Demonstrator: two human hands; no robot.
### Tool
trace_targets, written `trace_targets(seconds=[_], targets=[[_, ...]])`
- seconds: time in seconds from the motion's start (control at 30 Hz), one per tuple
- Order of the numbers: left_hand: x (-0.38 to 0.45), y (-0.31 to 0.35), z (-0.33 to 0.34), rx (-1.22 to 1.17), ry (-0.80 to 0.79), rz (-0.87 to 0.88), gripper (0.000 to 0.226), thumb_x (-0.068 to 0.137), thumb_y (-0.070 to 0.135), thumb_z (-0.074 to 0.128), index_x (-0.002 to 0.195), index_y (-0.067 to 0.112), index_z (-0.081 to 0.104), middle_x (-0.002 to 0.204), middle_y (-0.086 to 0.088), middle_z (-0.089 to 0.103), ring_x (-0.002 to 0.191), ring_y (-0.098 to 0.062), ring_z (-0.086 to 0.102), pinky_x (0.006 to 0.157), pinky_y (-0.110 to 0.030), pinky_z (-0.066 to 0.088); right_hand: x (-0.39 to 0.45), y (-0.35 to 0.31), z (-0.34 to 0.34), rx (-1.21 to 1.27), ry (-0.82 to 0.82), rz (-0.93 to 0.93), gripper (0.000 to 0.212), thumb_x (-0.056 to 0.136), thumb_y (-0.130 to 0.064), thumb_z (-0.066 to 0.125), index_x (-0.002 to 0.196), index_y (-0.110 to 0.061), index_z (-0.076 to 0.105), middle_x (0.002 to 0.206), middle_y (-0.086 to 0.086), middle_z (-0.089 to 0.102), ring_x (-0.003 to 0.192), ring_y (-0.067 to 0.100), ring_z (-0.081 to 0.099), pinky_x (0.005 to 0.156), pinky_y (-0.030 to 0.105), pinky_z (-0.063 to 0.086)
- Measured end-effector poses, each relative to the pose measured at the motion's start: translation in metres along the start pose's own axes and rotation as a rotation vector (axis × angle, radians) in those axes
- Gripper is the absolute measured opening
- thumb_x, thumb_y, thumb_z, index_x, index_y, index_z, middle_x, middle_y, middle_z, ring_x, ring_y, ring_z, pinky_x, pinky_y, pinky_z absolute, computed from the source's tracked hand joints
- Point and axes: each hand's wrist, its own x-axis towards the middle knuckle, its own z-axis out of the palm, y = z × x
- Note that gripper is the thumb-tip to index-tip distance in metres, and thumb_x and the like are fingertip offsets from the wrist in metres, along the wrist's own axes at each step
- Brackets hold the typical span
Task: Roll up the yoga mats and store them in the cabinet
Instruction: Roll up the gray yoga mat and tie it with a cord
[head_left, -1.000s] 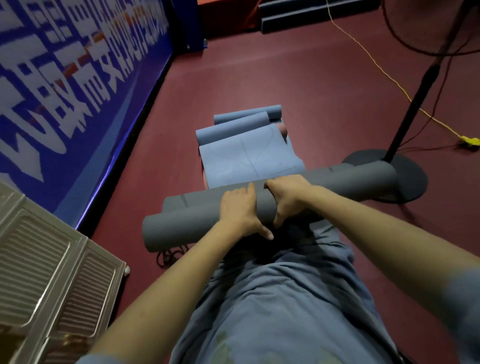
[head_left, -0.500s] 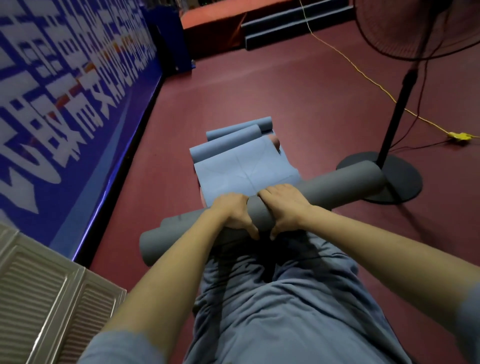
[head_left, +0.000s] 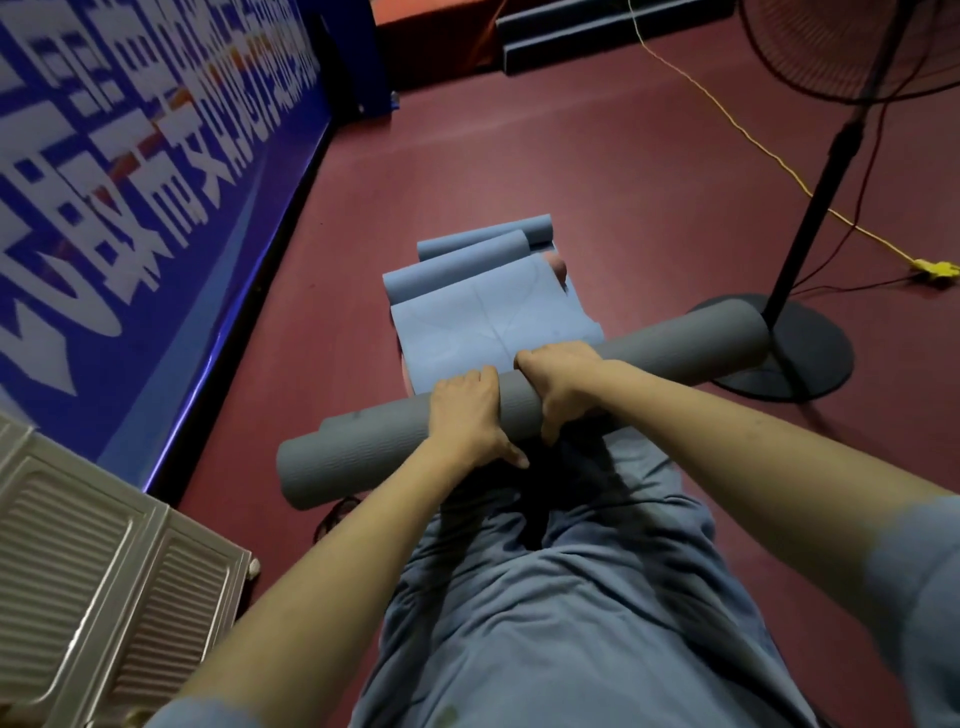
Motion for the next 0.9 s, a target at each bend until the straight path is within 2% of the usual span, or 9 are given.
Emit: trace_targets(seconds=[0.17,0.27,0.33,0.47,0.57,0.67,0.8,0.9], targets=[[0.016,-0.011,-0.017,-0.006,-0.126,0.056,0.081,0.047,0.073,0.088,0.097,0.023,0.048,0.096,0.000,0.067,0.078,-0.024,0.056,0.065,-0.035,0.038,0.003,0.005,0.004,0.009,0.060,-0.026,0.092,0.042,-0.064,0.091,0.113,-0.024,0.049,0.106,-0.003,0.063,0.095,0.025,0.062,0.073,0.037,0.048],[0.037,-0.020,-0.034,-0.036,-0.293,0.089,0.080,0.044,0.075,0.087,0.100,0.026,0.058,0.093,0.003,0.067,0.081,-0.021,0.061,0.068,-0.033,0.047,0.005,0.009,0.015,-0.068,0.207,-0.082,0.093,0.043,-0.068,0.087,0.116,-0.022,0.051,0.108,-0.001,0.058,0.094,0.025,0.060,0.077,0.037,0.045],[0.047,-0.022,-0.038,-0.058,-0.366,0.096,0.081,0.040,0.075,0.087,0.101,0.027,0.062,0.091,0.005,0.067,0.080,-0.019,0.063,0.068,-0.032,0.050,0.008,0.010,0.019,-0.076,0.231,-0.080,0.089,0.045,-0.067,0.085,0.114,-0.022,0.051,0.106,-0.001,0.060,0.092,0.026,0.062,0.077,0.038,0.047],[0.049,-0.021,-0.032,-0.131,-0.355,0.068,0.087,0.037,0.079,0.085,0.101,0.025,0.061,0.092,0.005,0.066,0.082,-0.020,0.063,0.070,-0.035,0.053,0.016,0.012,-0.003,-0.066,0.053,-0.044,0.089,0.045,-0.063,0.089,0.114,-0.024,0.050,0.103,-0.002,0.064,0.090,0.024,0.062,0.067,0.034,0.042],[0.040,-0.016,-0.018,-0.125,-0.236,0.054,0.096,0.038,0.081,0.085,0.105,0.020,0.054,0.098,0.003,0.065,0.086,-0.022,0.062,0.067,-0.036,0.044,0.025,0.013,-0.021,-0.063,-0.115,-0.047,0.092,0.042,-0.063,0.092,0.116,-0.024,0.054,0.103,-0.002,0.063,0.089,0.022,0.061,0.067,0.033,0.047],[0.034,-0.008,-0.008,-0.027,-0.134,0.044,0.102,0.040,0.074,0.091,0.112,0.015,0.047,0.105,-0.002,0.061,0.095,-0.026,0.062,0.072,-0.036,0.036,0.038,0.014,-0.032,-0.018,-0.218,-0.057,0.087,0.041,-0.062,0.094,0.111,-0.025,0.058,0.101,-0.003,0.063,0.088,0.021,0.062,0.066,0.031,0.049],[0.044,-0.018,-0.013,-0.012,-0.178,0.076,0.091,0.045,0.074,0.090,0.105,0.019,0.047,0.101,0.002,0.062,0.082,-0.023,0.058,0.069,-0.035,0.034,0.051,0.017,-0.027,0.015,-0.226,-0.080,0.090,0.037,-0.069,0.090,0.110,-0.030,0.055,0.100,-0.007,0.065,0.086,0.019,0.063,0.076,0.035,0.055],[0.060,-0.031,-0.019,-0.034,-0.255,0.122,0.082,0.049,0.069,0.089,0.103,0.021,0.049,0.098,0.001,0.063,0.081,-0.023,0.058,0.066,-0.035,0.040,0.052,0.022,-0.017,0.020,-0.140,-0.116,0.087,0.041,-0.072,0.086,0.110,-0.031,0.052,0.102,-0.009,0.065,0.090,0.020,0.063,0.079,0.038,0.054]])
